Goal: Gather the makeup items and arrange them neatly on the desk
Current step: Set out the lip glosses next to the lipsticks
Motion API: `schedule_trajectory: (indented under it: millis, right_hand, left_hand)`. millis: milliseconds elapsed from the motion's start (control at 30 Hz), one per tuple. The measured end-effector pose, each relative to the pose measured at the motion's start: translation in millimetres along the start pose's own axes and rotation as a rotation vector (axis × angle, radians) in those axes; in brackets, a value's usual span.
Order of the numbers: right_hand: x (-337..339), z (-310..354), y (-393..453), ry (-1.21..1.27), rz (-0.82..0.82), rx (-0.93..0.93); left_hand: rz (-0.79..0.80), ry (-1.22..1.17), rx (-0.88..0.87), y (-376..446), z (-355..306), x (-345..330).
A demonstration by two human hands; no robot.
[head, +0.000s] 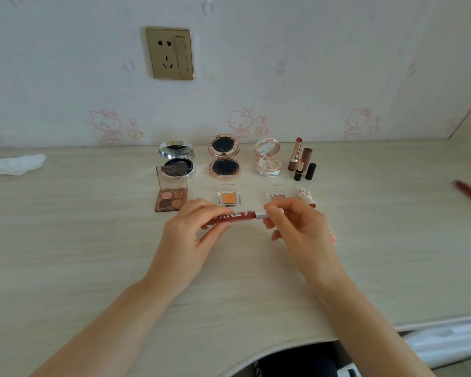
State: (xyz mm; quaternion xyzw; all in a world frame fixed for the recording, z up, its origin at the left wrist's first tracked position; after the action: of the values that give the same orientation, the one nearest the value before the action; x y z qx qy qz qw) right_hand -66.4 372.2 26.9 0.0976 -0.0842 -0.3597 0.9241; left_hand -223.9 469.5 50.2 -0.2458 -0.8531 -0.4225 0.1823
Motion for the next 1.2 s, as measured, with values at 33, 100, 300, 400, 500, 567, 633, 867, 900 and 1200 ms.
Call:
schedule_trajectory:
  millis: [33,100,300,400,500,567,633,867,900,1200]
  right_hand:
    - [0,2,0,-0.009,0.002,0.022]
    - [0,7,-2,-0.031,0.02,0.065]
    - [1,2,-3,0.018,-0.01,-0.004]
    - [-1,3,-2,0.035,0.005,-0.019]
    - [-4,4,-2,0.054,0.06,0.008]
    - [-5,3,-3,0.097,0.087,0.0]
    - [-5,0,-3,0.131,0.071,-0.034]
    - [-7,2,-3,0.066,0.087,-0.024]
    - [-7,2,-4,0.086,0.091,-0.026]
    - [-5,-3,-4,0.1,0.07,-0.067]
  left_hand:
    - [0.0,0.0,-0.001,0,0,0]
    - [-0.005,-0.008,0.006,1,1,0]
    - [0.002,-0.048,-0.018,-1,-2,-1]
    - [0.004,-0.055,-0.021,-1,-2,-1]
    - [0.003,-0.047,-0.016,0,-1,0]
    - [0.006,-0.046,-0.015,-1,-1,0]
    - [0.014,-0.047,-0.015,-1,-1,-2]
    - [0.019,-0.051,-0.022,-1,0,-2]
    - [0.017,-0.052,-0.027,-1,-1,-2]
    - [0.009,-0.057,-0.029,-1,0,-1]
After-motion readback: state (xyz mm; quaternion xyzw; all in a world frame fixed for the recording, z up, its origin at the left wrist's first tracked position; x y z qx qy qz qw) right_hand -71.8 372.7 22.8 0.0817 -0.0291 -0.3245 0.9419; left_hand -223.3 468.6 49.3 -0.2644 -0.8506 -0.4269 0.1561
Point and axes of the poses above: each hand's wrist, its own y-axis towards the middle knuckle, its own x-axis out of the back of the hand, z = x × y, the point moved 7 cm from there along y, towards the middle knuckle, and after that the axes turned 1 degree about -y, right-handed, at the moved point
